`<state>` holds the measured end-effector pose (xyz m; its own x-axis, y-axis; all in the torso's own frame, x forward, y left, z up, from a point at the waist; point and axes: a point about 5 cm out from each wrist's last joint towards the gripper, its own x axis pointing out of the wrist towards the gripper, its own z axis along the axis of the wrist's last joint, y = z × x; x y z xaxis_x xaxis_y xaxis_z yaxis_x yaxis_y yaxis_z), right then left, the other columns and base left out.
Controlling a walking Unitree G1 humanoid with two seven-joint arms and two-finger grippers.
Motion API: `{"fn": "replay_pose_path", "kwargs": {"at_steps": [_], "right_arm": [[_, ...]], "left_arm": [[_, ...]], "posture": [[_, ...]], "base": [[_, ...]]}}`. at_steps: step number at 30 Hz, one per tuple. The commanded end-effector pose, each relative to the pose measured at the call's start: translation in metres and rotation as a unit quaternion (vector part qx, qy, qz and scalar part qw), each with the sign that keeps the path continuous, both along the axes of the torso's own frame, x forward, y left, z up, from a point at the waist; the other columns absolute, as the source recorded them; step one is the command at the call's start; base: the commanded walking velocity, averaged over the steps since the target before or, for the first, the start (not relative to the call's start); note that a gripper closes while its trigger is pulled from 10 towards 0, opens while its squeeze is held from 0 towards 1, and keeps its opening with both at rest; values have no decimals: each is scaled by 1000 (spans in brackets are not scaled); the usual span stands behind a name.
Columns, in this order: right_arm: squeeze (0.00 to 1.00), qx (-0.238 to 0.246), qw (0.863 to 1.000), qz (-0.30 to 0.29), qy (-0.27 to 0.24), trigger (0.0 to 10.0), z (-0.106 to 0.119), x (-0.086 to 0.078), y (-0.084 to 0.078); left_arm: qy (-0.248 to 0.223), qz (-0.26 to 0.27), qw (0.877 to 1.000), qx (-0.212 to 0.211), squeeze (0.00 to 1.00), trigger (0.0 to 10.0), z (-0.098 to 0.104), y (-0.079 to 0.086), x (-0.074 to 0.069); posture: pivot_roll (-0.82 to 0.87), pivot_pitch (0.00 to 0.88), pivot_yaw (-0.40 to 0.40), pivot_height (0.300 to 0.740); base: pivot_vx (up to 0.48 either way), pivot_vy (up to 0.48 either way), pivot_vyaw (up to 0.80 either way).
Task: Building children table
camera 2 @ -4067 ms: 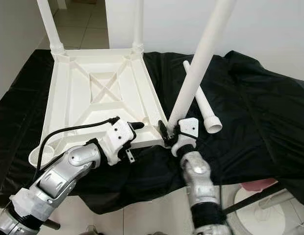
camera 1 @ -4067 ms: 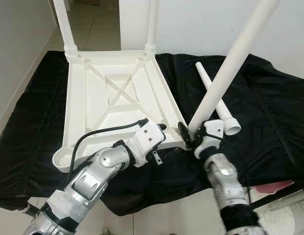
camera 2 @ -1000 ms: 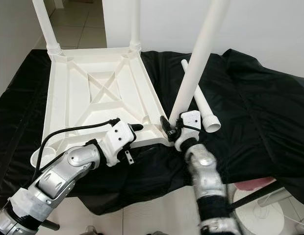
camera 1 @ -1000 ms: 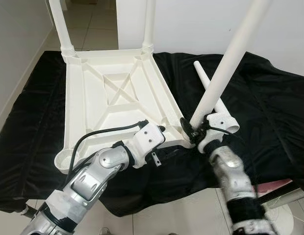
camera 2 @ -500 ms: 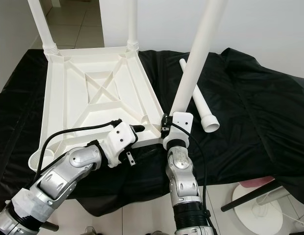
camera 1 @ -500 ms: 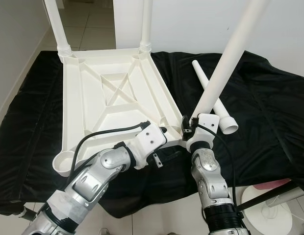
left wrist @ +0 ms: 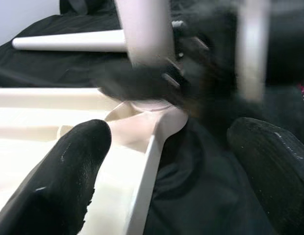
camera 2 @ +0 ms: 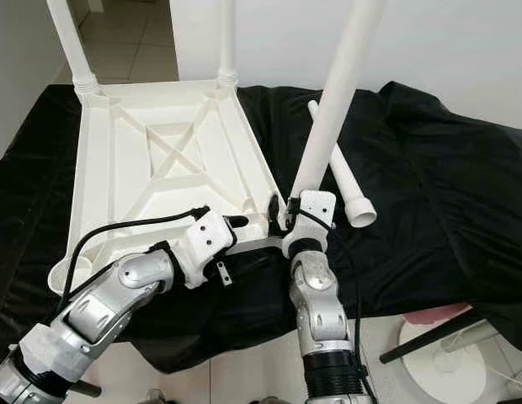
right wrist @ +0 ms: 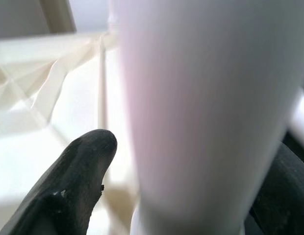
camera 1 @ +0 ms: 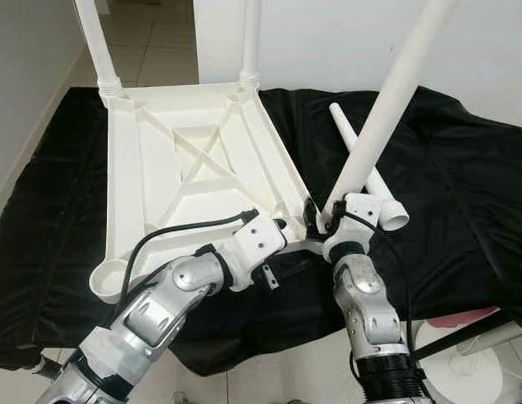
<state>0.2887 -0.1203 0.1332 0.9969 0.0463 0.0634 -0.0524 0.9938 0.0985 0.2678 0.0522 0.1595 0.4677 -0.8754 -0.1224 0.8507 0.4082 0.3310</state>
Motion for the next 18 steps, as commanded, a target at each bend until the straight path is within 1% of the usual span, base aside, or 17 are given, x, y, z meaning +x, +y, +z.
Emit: {"fn": "replay_pose_path", "kwargs": {"at_steps": [1,3,4,5,6,8,9,11,12,13,16,18], "right_arm": [[0,10,1000,8,16,10000,-7,-4,4],[0,5,1000,11,13,10000,-8,-10,-1],[0,5,1000,11,13,10000,-8,-10,-1],[0,3,1000,19,10,10000,-9,-13,-2],[0,3,1000,19,10,10000,-9,-13,-2],[0,3,1000,27,8,10000,-11,-20,-5],[0,3,1000,27,8,10000,-11,-20,-5],[0,-1,1000,23,10,10000,-13,-24,-10],[0,-2,1000,19,11,10000,-13,-24,-12],[0,-3,1000,18,12,10000,-13,-24,-13],[0,-1,1000,17,12,10000,-13,-24,-12],[0,-2,1000,18,10,10000,-12,-24,-12]], "left_arm": [[14,-42,999,17,0,10000,-5,0,-4],[23,-16,999,45,0,10000,-12,6,2],[23,-16,999,45,0,10000,-12,6,2],[31,-5,998,60,0,10000,-18,9,4],[31,-5,998,60,0,10000,-18,9,4],[41,4,995,92,0,10000,-28,14,6],[41,4,995,92,0,10000,-28,14,6],[48,35,992,113,0,10000,-36,21,12],[52,41,990,121,0,10000,-39,24,14],[55,44,990,125,0,10000,-40,26,14],[65,80,986,132,0,10000,-44,34,22],[69,90,984,136,0,10000,-45,37,24]], "posture": [[0,52,-73,740],[-4,52,-72,740],[-4,52,-72,740],[-5,52,-71,740],[-5,52,-71,740],[-9,53,-68,740],[-9,53,-68,740],[-15,54,-64,740],[-15,54,-64,740],[-15,54,-64,740],[-21,54,-59,740],[-21,54,-59,740]], "base": [[0,0,0],[0,0,0],[0,0,0],[0,0,0],[0,0,0],[0,0,0],[0,0,0],[0,0,0],[0,0,0],[0,0,0],[0,0,0],[0,0,0]]}}
